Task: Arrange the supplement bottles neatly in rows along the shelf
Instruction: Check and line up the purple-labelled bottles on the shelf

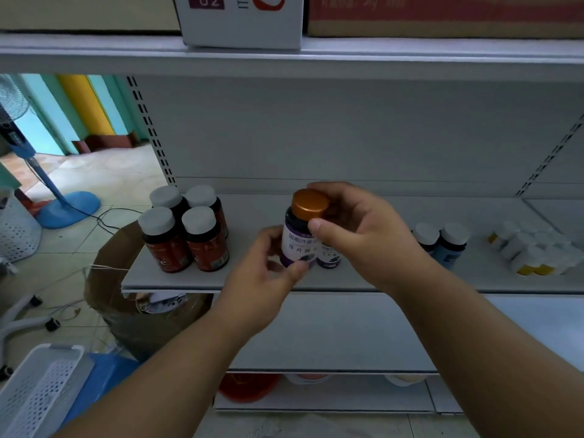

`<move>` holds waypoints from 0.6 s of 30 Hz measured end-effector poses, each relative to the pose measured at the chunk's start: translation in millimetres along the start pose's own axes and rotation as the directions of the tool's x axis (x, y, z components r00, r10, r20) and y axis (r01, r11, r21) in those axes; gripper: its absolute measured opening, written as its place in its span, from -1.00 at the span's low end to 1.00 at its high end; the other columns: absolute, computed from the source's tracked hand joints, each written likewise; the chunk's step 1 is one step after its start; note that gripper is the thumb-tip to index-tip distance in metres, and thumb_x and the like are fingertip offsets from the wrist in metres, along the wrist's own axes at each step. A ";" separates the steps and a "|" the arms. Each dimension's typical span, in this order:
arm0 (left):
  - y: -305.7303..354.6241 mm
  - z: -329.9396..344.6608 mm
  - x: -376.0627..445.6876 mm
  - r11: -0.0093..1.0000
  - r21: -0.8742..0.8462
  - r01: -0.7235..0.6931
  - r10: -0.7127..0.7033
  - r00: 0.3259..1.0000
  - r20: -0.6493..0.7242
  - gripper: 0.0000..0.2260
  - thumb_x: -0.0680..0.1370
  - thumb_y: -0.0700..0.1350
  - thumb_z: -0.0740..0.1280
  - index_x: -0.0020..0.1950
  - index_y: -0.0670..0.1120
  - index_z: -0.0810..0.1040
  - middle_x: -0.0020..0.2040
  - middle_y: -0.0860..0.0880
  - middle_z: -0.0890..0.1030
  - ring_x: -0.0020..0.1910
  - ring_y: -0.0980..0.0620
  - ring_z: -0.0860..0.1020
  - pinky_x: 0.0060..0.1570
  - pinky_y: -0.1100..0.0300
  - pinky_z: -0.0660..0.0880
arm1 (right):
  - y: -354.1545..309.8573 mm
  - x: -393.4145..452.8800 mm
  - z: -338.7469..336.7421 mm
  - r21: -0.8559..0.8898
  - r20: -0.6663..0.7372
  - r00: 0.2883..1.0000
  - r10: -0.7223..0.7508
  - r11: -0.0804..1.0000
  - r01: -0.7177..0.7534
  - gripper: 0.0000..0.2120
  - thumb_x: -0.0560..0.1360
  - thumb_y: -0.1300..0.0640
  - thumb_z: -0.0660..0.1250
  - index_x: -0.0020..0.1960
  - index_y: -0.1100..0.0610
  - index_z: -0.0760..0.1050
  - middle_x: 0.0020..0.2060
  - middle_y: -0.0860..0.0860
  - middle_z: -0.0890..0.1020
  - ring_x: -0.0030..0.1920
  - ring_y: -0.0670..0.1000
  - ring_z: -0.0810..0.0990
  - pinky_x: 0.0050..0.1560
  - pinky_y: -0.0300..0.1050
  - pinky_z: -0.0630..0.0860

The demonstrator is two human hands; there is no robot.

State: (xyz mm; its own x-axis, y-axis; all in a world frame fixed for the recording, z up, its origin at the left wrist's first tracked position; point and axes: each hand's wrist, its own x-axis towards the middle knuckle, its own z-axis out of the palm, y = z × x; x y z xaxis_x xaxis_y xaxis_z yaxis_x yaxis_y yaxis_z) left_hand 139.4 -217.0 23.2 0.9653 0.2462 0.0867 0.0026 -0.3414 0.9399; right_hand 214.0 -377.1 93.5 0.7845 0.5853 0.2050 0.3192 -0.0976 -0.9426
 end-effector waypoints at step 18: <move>55.5 -7.8 -24.5 0.910 -0.239 0.338 -0.259 0.916 0.307 -0.47 0.36 0.28 0.43 0.11 -0.11 0.63 -0.06 -0.12 0.72 -0.03 -0.13 0.66 0.27 -0.14 0.50 | -8.2 2.9 -5.5 0.018 -0.030 0.946 0.324 0.946 -0.324 -0.70 0.50 -0.06 0.37 -0.01 0.18 0.61 -0.17 0.14 0.71 -0.21 0.06 0.64 -0.01 0.14 0.58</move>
State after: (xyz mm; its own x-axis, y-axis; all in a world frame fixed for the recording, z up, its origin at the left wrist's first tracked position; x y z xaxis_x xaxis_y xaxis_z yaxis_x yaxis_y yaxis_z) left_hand 113.8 -234.9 75.9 0.9635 0.0354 -0.2653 0.2658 -0.0104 0.9640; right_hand 216.5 -379.0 103.2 0.8611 0.4978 -0.1037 0.0384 -0.2670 -0.9629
